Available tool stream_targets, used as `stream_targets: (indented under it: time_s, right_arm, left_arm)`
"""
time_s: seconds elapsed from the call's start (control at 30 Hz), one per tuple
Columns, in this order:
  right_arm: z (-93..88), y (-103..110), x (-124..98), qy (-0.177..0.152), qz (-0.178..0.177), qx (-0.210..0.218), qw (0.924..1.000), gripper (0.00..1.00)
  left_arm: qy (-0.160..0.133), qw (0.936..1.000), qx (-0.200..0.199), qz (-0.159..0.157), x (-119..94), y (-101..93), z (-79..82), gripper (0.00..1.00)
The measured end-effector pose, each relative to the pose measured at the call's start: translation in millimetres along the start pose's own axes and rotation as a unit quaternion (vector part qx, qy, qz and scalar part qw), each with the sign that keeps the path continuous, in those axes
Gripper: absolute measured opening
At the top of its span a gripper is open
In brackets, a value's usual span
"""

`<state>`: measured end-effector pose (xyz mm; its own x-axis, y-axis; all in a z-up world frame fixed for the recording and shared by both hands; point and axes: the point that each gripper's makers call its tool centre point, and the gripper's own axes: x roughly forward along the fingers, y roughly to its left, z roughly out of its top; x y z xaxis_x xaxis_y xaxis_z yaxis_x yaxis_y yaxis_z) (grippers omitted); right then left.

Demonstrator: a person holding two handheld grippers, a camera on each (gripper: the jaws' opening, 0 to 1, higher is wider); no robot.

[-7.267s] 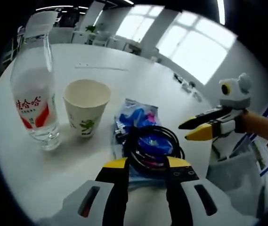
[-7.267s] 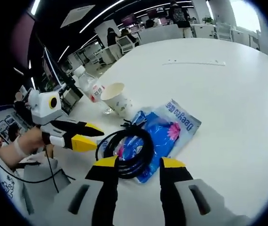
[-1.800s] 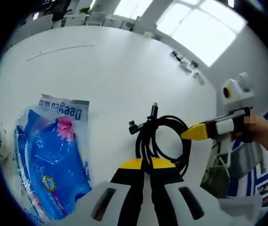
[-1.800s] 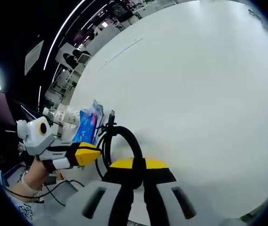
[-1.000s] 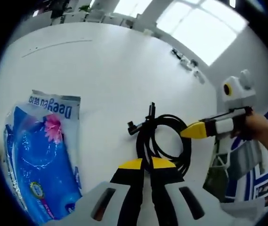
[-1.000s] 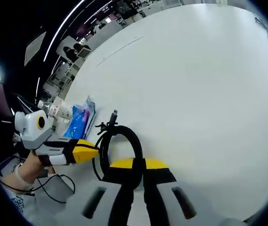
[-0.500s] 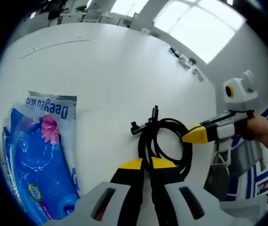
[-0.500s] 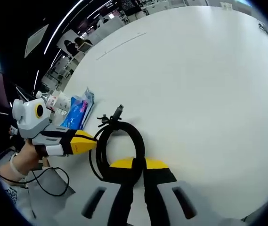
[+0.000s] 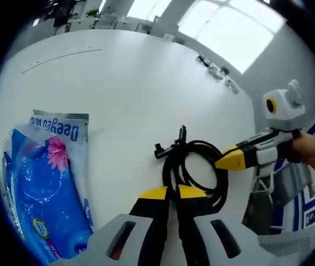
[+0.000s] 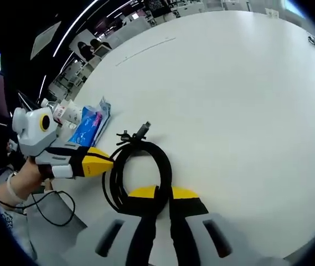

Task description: Arrange the tabletop items into an orderly group along one side of the table until the central work area is clear of visible clutter.

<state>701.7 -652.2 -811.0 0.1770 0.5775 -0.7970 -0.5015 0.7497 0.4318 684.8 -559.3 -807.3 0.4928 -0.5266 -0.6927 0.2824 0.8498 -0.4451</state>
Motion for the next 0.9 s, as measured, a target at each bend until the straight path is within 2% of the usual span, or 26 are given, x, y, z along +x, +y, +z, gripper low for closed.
stream_targets:
  time_s: [0.37, 0.53, 0.77, 0.9]
  right_arm:
    - [-1.6, 1.8, -0.2, -0.008, 0.003, -0.007, 0.9999, 0.06]
    - [-2.0, 4.4, -1.3, -0.011, 0.008, -0.008, 0.9999, 0.11]
    - [-0.7, 8.1, -4.0, -0.018, 0.011, -0.024, 0.9995, 0.23]
    - [1.8, 10.1, -7.8, -0.027, 0.007, -0.04, 0.9988, 0.27]
  left_arm:
    - [-0.022, 0.9997, -0.012, -0.007, -0.1, 0.7, 0.3, 0.01]
    - [-0.027, 0.9994, -0.015, -0.012, -1.3, -1.7, 1.4, 0.03]
    - [-0.03, 0.9994, -0.01, -0.013, -2.5, -5.0, 0.2, 0.09]
    - [-0.04, 0.9991, -0.017, -0.005, -8.2, -1.7, 1.8, 0.23]
